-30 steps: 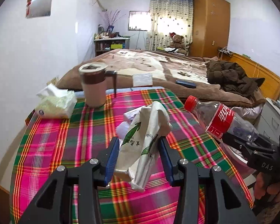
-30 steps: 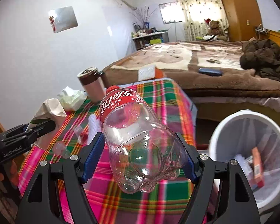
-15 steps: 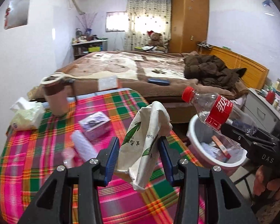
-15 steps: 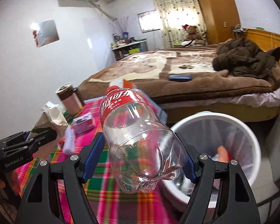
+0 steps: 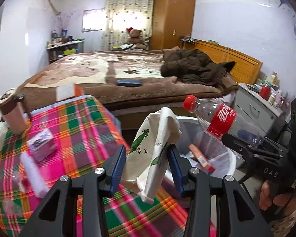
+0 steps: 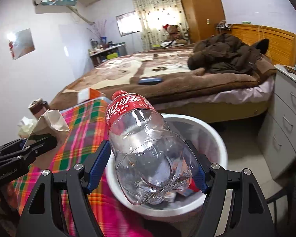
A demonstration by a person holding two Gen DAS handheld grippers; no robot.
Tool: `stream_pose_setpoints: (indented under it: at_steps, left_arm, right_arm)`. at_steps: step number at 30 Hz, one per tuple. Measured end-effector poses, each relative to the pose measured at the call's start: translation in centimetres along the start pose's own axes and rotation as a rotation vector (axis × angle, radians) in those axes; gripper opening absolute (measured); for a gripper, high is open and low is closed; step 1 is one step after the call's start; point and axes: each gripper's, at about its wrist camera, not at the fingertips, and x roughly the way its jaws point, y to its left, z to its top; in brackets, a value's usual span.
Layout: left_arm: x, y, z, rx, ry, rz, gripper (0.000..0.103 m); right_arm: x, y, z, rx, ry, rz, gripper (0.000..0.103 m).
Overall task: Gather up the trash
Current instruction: 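Carry the paper bag and Coca-Cola bottle over the wastebasket with both tools, then open both tools to drop the paper bag and bottle into the wastebasket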
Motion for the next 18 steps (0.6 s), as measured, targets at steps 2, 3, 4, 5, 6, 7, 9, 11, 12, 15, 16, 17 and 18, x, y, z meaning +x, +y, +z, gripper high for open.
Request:
stream_pose_setpoints:
  at_steps: [2, 3, 4, 5, 6, 7, 9, 11, 12, 15, 16, 17, 18]
  left_arm:
    - [0.8, -1.0, 0.1, 0.005, 0.012, -0.025, 0.045]
    - [1.1, -1.5, 0.2, 0.008, 0.017, -0.034, 0.045]
    - [1.5, -2.0, 0.2, 0.010, 0.025, -0.044, 0.045]
    - [1.9, -2.4, 0.2, 0.013, 0.032, -0.057, 0.045]
    - [2.2, -2.8, 0.2, 0.014, 0.038, -0.066, 0.045]
    - [2.5, -3.2, 0.1, 0.014, 0.045, -0.072, 0.045]
    - [3.3, -4.1, 0.0, 0.018, 0.059, -0.083, 0.045]
    - [4.2, -4.9, -0.2, 0.024, 0.081, -0.096, 0.045]
    - [4.7, -5.3, -0.2, 0.028, 0.090, -0.098, 0.045]
    - [5.5, -5.8, -0.3, 0.026, 0.103, -0.101, 0.046]
    - [5.7, -5.9, -0.3, 0.021, 0.108, -0.099, 0.046]
    - [5.9, -6.0, -0.2, 0.017, 0.111, -0.101, 0.047]
    - [6.2, -6.1, -0.2, 0.013, 0.116, -0.102, 0.048]
  right_arm:
    - [0.5, -0.7, 0.0, 0.005, 0.017, -0.028, 0.076]
    - [0.8, -1.1, 0.0, 0.009, 0.030, -0.041, 0.076]
    - [0.9, -1.4, -0.1, 0.011, 0.041, -0.053, 0.076]
    - [1.2, -1.8, -0.2, 0.013, 0.053, -0.068, 0.076]
    - [1.3, -2.2, -0.2, 0.014, 0.059, -0.075, 0.076]
    - [1.6, -2.5, -0.3, 0.017, 0.069, -0.088, 0.076]
    - [1.5, -3.1, -0.7, 0.020, 0.083, -0.105, 0.076]
    - [1.8, -3.6, -0.7, 0.013, 0.108, -0.121, 0.076]
    - [1.8, -3.7, -0.8, 0.010, 0.114, -0.127, 0.076]
    - [2.3, -4.2, -0.8, -0.009, 0.135, -0.156, 0.076]
    - [2.4, -4.3, -0.8, -0.012, 0.139, -0.158, 0.076]
    - [2.6, -4.4, -0.8, -0.017, 0.144, -0.160, 0.076]
    - [2.9, -4.5, -0.9, -0.023, 0.154, -0.166, 0.076]
